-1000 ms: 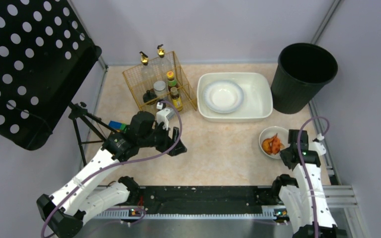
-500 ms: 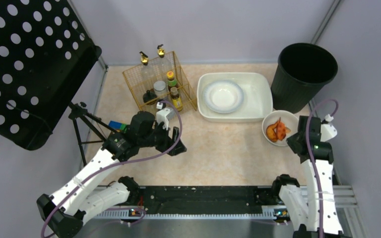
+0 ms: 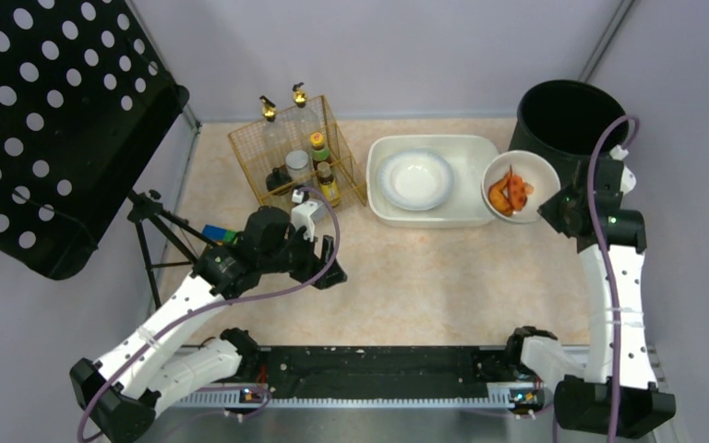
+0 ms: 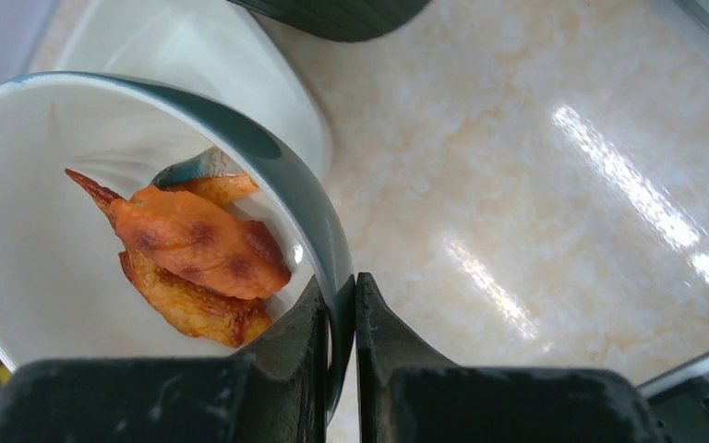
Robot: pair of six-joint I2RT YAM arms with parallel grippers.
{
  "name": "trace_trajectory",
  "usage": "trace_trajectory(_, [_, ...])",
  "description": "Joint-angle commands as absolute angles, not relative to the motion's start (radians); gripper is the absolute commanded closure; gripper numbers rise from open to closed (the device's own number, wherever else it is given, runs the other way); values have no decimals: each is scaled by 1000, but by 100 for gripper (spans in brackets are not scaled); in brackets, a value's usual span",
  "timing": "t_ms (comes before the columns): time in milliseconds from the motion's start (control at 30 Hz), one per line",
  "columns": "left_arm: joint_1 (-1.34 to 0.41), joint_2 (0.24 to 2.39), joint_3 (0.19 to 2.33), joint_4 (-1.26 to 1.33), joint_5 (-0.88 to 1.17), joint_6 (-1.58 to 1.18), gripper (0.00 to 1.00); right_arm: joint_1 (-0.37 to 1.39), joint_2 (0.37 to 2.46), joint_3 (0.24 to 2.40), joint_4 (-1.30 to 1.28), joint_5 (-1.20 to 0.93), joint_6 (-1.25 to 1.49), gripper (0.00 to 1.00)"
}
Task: Clear the kitchen counter
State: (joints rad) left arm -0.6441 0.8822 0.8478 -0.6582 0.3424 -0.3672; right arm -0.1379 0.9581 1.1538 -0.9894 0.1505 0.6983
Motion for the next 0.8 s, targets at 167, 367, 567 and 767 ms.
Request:
trace_trajectory(167, [-638,897,844,-638,337,-353,22,-138,1180,1606,-822,59,701,100])
trace_trajectory(367, [-635,899,844,-639,337,-353,22,-138,1320,1805,-842,83,745,100])
trace_trajectory(567, [-635,900,843,-638,339,-353,22,-140,1481,2052,-904,223,762,100])
trace_trajectory(767, [-635,901,844,-642,334,-351,22,-169,1647,2366,-1006,316,756,100])
